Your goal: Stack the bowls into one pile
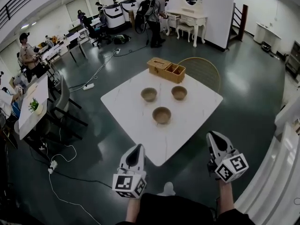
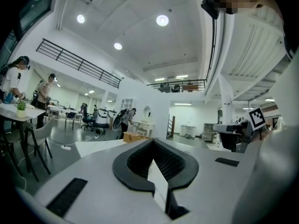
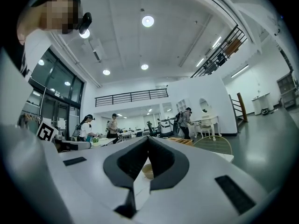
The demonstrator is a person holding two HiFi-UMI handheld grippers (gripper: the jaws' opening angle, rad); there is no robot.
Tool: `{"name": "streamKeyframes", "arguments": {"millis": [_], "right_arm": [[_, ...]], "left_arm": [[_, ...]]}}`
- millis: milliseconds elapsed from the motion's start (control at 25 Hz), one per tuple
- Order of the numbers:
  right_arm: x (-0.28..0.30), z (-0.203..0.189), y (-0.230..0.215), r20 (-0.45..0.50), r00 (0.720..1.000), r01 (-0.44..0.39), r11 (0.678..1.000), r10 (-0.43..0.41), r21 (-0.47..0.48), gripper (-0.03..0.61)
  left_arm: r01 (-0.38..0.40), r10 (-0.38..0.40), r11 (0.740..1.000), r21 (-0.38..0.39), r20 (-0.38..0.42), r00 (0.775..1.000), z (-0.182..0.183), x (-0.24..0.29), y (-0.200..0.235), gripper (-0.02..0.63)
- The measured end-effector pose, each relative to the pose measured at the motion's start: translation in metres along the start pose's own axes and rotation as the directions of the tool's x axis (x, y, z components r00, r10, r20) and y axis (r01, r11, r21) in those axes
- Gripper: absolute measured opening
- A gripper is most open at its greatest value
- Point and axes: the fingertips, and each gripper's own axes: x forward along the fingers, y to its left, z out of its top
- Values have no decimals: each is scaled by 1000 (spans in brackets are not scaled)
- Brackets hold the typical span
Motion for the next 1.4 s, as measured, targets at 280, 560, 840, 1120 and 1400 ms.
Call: {"name": "streamKeyframes", "arguments": {"millis": [280,560,840,1120,1400], "right_arm": [[28,-6,-16,-16,1000,27,999,-27,-24,14],[45,-15,-24,-26,999,31,999,-31,10,14],[68,-17,-41,-39,998,43,999,-42,26,14],[109,-29,-82,-89,995,52,995,-44,89,14],[164,-42,-122,-153,988,37,991,-17,129,14]], "left_arm": [[54,-54,999,0,-21,998,-8,44,6,14],[71,-72,997,-14,-37,997,-16,63,11,14],[52,-53,998,-22,-54,997,-18,76,21,14],[-26,22,999,-44,-93,995,-26,106,40,14],[-87,76,994,-70,-136,988,-35,151,55,14]]}}
